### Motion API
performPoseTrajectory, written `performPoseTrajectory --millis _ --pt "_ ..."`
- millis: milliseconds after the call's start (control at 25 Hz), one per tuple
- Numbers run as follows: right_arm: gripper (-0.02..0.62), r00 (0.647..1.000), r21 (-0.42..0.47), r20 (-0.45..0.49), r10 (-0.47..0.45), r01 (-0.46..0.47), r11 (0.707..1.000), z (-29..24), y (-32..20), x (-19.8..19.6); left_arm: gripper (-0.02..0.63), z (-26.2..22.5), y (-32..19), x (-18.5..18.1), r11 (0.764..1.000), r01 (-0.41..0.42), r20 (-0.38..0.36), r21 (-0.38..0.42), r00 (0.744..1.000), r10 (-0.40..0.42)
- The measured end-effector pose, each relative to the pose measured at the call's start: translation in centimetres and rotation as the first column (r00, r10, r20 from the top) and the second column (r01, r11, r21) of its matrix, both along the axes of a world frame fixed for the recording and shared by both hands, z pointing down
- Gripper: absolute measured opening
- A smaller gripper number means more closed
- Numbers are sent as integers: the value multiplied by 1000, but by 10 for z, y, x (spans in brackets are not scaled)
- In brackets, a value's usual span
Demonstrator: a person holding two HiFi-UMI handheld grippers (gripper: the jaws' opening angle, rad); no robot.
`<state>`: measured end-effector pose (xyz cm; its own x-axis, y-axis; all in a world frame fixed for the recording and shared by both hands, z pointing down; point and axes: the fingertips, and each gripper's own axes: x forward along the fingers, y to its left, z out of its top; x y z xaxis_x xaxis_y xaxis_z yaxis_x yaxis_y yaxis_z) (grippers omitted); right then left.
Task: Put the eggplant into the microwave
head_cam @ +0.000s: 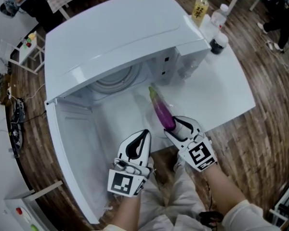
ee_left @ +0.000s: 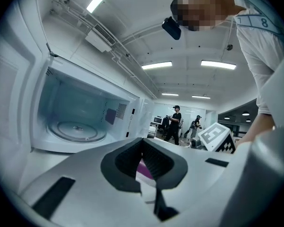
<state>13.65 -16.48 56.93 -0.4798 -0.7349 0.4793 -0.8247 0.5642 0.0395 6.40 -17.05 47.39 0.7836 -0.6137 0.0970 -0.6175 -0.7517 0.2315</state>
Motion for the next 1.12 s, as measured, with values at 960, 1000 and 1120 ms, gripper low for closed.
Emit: performPoseTrajectory --millis 960,1000,1120 --pt "225 984 102 149 -101 87 991 -52 -88 -62 2 0 -78 -47 970 234 -73 63 970 -230" --pt "225 984 102 146 -102 87 991 -53 -93 -65 2 -1 -80 -48 968 241 -74 65 969 -236" --pt "225 984 109 145 -100 84 990 -57 -110 -72 2 -2 -84 -52 963 259 -75 70 964 -254"
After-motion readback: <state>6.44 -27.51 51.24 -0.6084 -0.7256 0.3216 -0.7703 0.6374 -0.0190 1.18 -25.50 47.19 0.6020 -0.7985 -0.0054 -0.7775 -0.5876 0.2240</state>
